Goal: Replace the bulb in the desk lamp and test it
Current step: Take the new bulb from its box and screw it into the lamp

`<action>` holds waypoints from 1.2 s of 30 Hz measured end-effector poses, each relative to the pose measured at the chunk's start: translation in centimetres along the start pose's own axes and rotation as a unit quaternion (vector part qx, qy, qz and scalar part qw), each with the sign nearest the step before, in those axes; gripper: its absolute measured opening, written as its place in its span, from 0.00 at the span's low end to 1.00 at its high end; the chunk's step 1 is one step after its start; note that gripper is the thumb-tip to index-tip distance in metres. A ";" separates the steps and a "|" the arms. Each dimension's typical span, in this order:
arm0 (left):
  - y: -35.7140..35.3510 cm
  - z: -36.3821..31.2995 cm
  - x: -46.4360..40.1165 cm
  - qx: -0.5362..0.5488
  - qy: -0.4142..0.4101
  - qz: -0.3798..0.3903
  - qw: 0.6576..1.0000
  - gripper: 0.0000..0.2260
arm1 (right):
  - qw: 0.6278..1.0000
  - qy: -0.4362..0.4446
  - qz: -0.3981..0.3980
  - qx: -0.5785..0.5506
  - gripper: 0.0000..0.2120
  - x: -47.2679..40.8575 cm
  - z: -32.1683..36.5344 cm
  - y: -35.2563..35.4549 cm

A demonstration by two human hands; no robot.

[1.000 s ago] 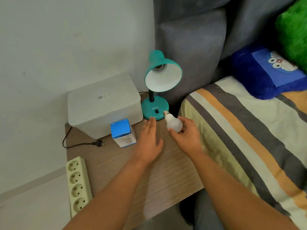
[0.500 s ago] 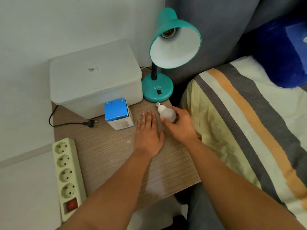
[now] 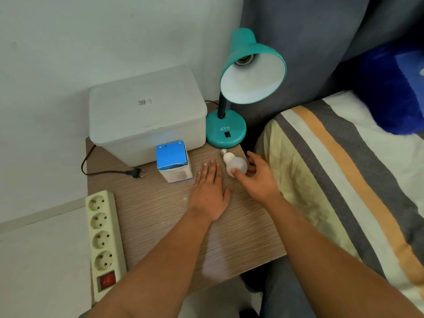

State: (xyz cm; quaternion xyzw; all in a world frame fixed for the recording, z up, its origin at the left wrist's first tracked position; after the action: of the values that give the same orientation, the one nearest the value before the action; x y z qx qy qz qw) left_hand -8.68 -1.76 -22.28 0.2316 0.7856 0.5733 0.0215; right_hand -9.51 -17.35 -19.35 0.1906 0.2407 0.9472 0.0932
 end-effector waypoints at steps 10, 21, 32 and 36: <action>3.6 1.4 7.0 0.010 -0.013 -0.006 1.000 0.31 | 0.998 0.038 -0.029 0.039 0.37 3.7 2.3 1.8; 10.3 7.9 12.8 0.112 0.096 -0.131 0.980 0.26 | 0.987 0.141 -0.040 0.061 0.32 4.8 10.0 -1.0; 13.8 12.7 10.7 0.188 0.133 -0.175 0.957 0.29 | 0.975 0.183 0.021 0.124 0.27 3.3 13.6 -4.6; 12.9 11.9 8.5 0.202 0.111 -0.125 0.965 0.34 | 0.964 0.202 0.052 0.165 0.28 2.6 13.5 -6.3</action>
State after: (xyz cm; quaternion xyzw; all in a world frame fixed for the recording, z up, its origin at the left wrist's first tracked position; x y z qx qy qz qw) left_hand -8.30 15.21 -12.65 0.0666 0.9053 0.4175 -0.0415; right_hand -5.90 -5.51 -10.70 0.0206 0.3971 0.9167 -0.0391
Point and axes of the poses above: each hand's wrist, its own x-axis away from the middle knuckle, its own y-axis out of the back of the hand, z = x × y, the point moved 3 cm from there along -x, towards the middle knuckle, and after that the axes turned 3 degrees about x, right-handed, at the moved point
